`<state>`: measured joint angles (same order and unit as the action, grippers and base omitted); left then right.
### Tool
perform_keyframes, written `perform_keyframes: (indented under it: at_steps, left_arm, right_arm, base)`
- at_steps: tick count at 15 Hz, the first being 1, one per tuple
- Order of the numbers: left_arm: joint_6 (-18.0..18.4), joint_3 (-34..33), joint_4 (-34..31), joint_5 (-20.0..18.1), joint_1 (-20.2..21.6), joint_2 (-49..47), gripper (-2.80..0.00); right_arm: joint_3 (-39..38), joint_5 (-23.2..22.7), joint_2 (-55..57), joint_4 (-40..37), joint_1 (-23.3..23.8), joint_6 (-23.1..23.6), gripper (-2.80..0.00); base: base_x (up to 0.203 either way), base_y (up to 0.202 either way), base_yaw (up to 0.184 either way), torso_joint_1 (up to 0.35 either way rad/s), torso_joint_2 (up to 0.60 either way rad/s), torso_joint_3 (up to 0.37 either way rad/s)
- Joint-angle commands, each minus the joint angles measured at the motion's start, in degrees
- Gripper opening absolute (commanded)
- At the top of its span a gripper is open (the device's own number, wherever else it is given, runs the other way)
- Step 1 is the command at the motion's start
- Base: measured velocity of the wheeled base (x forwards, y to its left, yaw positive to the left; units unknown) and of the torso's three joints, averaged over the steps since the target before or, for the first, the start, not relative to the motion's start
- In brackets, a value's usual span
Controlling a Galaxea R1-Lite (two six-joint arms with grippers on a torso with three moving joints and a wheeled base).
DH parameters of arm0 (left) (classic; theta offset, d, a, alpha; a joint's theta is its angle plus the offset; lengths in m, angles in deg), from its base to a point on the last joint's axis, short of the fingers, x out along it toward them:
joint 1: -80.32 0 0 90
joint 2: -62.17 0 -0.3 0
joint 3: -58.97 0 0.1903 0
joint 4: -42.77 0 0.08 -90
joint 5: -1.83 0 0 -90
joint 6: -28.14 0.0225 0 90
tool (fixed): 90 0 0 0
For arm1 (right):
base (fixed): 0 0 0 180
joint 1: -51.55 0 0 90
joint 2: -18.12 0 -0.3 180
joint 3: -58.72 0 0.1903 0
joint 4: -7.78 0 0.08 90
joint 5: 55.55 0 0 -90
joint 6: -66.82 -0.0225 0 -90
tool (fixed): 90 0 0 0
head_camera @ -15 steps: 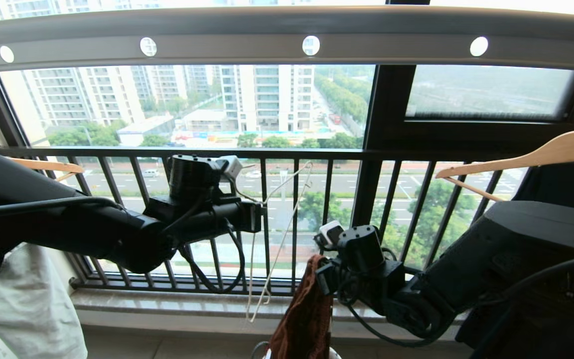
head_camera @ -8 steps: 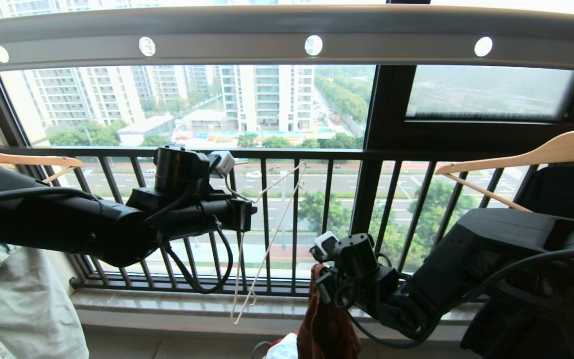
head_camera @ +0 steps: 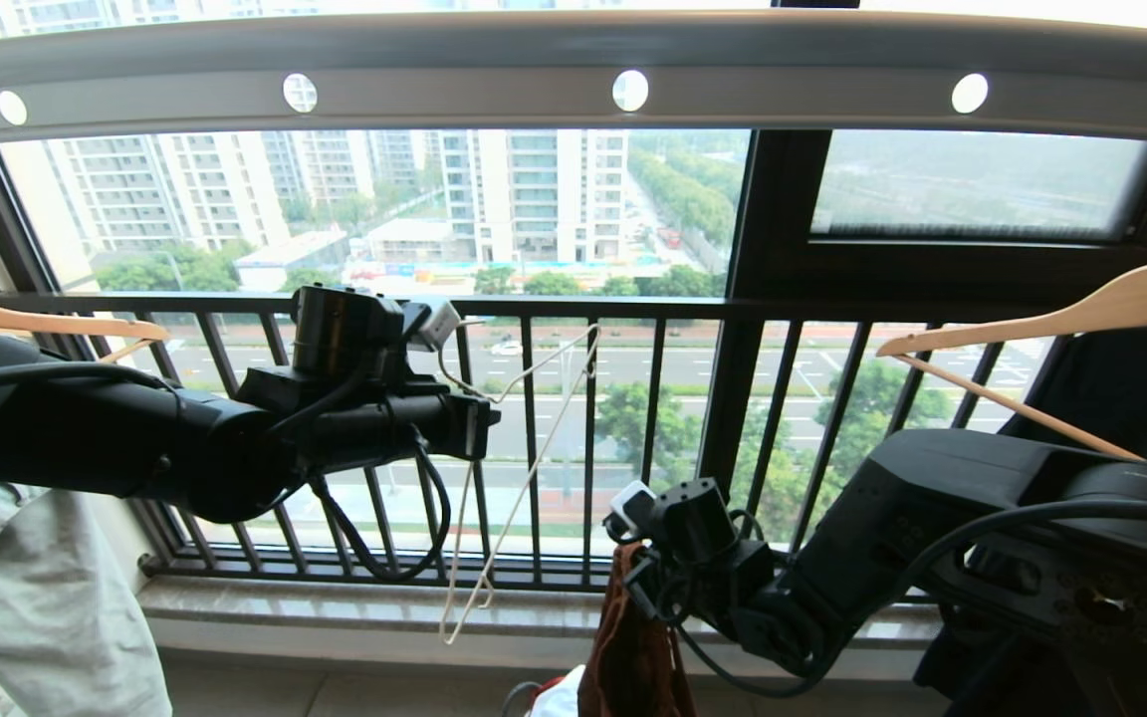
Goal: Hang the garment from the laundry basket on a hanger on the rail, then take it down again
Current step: Put clothes in the basket
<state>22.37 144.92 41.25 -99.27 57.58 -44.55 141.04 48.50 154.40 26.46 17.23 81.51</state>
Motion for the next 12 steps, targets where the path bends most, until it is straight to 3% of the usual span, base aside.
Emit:
perform_keyframes:
  at_steps: [1, 3, 4, 12]
  left_arm:
    - [0.14, 0.53, -0.93, -0.06, 0.32, 0.19, -2.8]
    - [0.23, 0.61, -0.93, -0.06, 0.76, 0.28, -2.8]
    - [0.23, 0.61, -0.87, -0.06, 0.76, 0.28, -2.8]
    - [0.41, 1.05, -1.28, -0.06, 1.55, 0.46, -2.8]
  right_arm:
    - [2.33, 0.02, 1.25, -3.51, -0.04, 0.47, -2.8]
    - [3.03, -0.51, 1.43, -3.9, -0.05, 1.85, -2.8]
    - [3.19, -0.69, 1.54, -4.05, -0.05, 2.69, 0.0]
    - [8.93, -3.4, -1.72, -16.22, 0.74, 5.38, 0.0]
  base:
    - [0.0, 0.0, 0.0, 0.0, 0.0, 0.0]
    - [0.0, 0.0, 0.0, 0.0, 0.0, 0.0]
    - [0.0, 0.0, 0.0, 0.0, 0.0, 0.0]
    - [0.0, 0.0, 0.0, 0.0, 0.0, 0.0]
